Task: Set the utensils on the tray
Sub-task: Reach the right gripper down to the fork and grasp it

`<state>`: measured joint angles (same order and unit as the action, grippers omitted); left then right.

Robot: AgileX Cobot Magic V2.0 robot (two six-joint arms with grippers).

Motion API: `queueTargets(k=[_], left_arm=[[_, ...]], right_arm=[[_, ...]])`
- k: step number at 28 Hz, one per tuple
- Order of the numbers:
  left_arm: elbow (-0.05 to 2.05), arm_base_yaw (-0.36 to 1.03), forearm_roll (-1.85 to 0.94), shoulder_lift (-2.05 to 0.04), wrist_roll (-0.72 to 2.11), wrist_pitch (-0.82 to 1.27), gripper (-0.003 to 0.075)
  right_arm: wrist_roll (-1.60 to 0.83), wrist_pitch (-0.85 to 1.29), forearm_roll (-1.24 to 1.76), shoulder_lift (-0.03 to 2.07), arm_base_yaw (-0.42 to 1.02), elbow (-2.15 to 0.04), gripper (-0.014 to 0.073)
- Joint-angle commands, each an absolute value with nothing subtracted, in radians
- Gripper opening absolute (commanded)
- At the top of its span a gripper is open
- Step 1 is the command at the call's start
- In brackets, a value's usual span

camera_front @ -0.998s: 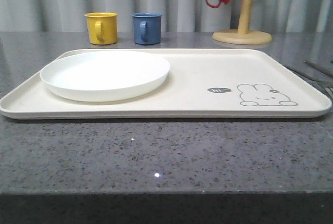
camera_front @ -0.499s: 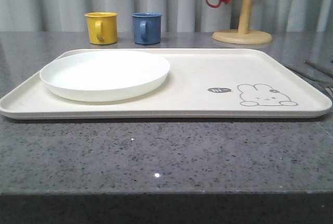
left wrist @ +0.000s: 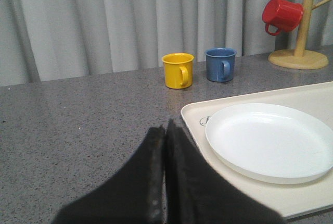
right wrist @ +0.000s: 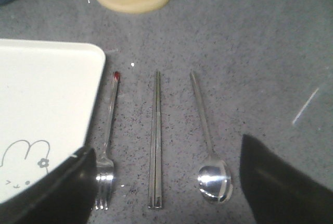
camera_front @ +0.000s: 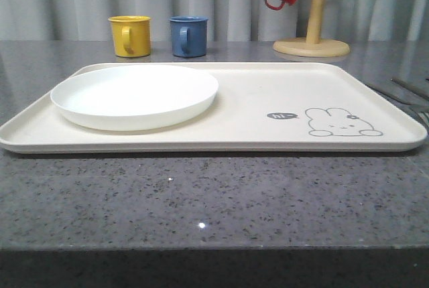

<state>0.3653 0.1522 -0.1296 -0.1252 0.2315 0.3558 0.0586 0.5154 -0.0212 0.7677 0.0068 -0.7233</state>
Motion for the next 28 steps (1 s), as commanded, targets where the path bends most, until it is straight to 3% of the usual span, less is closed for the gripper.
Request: queueTargets(k=[1, 7, 18, 28], left_arm=[[0.393, 0.153, -0.142, -0.137, 0.219, 0.273, -0.0018], [0.393, 0.153, -0.142, -0.137, 0.219, 0.273, -0.0018], [0.393, 0.153, -0.142, -0.137, 0.219, 0.273, -0.0018], [0.393, 0.153, -0.142, -0.137, 0.219, 0.273, -0.0018]], right_arm=[[0.053, 0.478, -0.021, 0.886, 0.031, -0.813, 0.0432], [0.053, 0.529, -0.019, 1.037, 0.097, -0.89, 0.0304], [0.053, 0.747, 0.047, 1.346, 0.136, -1.103, 0.03], [0.053, 0.767, 0.07, 1.495, 0.136, -1.195, 0.03]])
